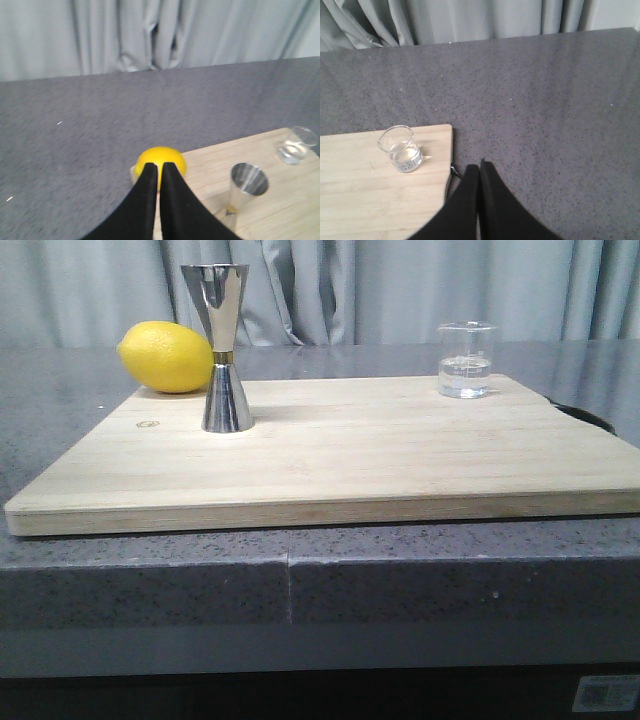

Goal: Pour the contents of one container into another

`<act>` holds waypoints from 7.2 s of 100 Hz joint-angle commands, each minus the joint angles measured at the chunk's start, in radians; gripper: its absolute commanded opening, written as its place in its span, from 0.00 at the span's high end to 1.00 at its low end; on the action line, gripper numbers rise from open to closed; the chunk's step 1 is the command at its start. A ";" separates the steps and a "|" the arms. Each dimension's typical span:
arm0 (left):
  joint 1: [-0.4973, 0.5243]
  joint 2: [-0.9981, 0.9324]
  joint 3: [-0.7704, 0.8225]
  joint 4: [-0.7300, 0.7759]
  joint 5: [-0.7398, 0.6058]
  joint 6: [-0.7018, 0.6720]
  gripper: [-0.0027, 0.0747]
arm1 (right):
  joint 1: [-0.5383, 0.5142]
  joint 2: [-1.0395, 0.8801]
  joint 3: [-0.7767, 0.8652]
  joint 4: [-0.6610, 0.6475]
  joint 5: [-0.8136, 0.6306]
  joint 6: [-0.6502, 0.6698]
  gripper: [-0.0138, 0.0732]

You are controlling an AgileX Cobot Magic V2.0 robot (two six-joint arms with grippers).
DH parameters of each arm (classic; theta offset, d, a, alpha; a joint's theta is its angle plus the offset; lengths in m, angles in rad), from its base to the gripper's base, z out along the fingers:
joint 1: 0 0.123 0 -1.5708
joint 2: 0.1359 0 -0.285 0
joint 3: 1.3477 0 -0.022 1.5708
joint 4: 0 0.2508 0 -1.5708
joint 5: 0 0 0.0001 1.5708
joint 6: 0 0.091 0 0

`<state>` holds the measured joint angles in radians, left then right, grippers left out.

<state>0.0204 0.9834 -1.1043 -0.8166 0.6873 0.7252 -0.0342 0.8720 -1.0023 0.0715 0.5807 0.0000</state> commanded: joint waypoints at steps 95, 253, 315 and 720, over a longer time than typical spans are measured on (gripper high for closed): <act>0.001 0.079 0.075 -0.498 0.066 0.421 0.44 | -0.002 0.015 -0.034 0.030 -0.127 -0.059 0.15; -0.036 0.647 0.288 -1.007 0.582 1.537 0.11 | 0.166 0.111 0.166 0.032 -0.307 -0.137 0.15; -0.173 0.793 0.131 -1.022 0.566 1.574 0.11 | 0.166 0.146 0.166 -0.027 -0.317 -0.138 0.15; -0.283 0.705 0.077 -1.015 0.582 1.435 0.99 | 0.232 0.825 0.264 -0.354 -1.567 0.144 0.16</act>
<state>-0.2414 1.7418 -0.9969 -1.7659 1.1539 2.1706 0.1957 1.7206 -0.7014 -0.2827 -0.8944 0.1449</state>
